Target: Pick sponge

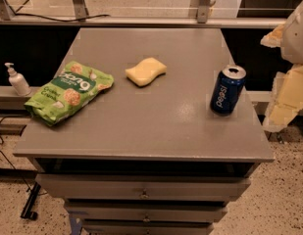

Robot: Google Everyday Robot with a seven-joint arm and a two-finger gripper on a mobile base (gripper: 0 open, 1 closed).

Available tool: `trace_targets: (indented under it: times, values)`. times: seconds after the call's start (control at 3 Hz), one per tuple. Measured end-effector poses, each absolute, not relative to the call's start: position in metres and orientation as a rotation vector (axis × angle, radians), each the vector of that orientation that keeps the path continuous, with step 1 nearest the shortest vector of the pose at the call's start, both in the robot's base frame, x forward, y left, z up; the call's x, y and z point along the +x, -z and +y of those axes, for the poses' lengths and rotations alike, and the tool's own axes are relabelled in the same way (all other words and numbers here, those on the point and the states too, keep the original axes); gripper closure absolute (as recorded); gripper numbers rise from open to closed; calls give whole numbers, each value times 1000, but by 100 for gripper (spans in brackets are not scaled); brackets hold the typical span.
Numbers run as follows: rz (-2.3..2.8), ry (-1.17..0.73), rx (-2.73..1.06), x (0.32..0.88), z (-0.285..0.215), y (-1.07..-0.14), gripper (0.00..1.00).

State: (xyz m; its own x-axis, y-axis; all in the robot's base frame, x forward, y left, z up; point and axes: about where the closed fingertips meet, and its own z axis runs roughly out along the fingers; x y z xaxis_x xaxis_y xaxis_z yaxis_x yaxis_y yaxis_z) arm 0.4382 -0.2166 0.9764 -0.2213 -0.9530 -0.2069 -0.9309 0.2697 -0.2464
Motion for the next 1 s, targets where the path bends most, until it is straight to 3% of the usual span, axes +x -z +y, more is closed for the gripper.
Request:
trace_targets:
  times: [0.67,1.0]
  values:
    - [2203,115,-1732,443,-202,-977,0]
    - [2119,103,-1763,461,-153,-980,0]
